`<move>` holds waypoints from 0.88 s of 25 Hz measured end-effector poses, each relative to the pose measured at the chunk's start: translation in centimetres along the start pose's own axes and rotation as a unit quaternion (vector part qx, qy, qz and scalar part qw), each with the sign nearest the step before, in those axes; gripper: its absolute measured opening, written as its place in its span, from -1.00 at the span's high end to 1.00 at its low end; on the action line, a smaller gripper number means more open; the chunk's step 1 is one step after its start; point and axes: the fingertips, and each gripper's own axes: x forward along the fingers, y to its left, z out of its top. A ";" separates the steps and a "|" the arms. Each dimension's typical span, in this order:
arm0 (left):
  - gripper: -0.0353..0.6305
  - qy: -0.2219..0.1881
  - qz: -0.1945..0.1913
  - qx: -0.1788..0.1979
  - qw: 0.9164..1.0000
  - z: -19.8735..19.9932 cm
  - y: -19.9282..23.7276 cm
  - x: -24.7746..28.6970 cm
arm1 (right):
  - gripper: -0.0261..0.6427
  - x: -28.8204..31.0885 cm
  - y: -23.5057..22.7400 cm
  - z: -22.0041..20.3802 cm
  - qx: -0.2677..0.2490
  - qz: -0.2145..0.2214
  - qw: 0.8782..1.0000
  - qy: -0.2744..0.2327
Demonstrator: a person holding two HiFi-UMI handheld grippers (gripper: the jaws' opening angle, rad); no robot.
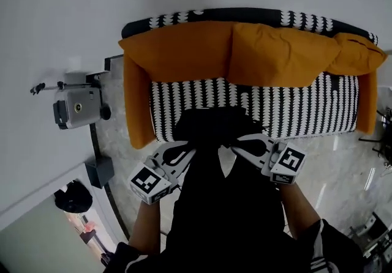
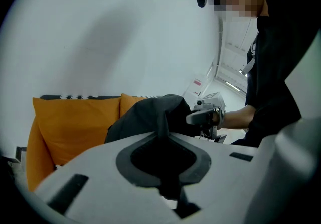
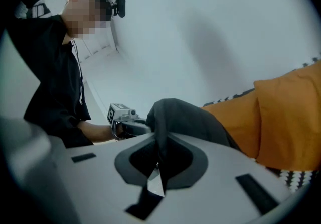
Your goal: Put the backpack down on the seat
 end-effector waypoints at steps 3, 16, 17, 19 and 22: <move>0.79 0.023 -0.033 -0.001 0.999 -0.8 1.1 1.7 | 0.83 0.0 -2.1 -1.6 0.015 -0.043 0.999 0.001; 0.79 0.045 -0.072 0.002 0.996 -2.3 4.1 8.0 | 0.83 -0.8 -8.6 -4.1 0.004 -0.105 0.994 0.008; 0.79 0.049 -0.072 0.007 0.996 -2.5 4.3 8.5 | 0.83 -0.9 -9.2 -4.2 -0.011 -0.113 0.993 0.024; 0.79 0.054 -0.071 0.023 0.996 -2.5 4.8 9.7 | 0.83 -0.9 -10.5 -4.1 -0.048 -0.132 0.989 0.050; 0.79 0.045 -0.072 0.042 0.996 -2.2 5.1 10.8 | 0.83 -0.7 -12.2 -3.6 -0.091 -0.151 0.983 0.058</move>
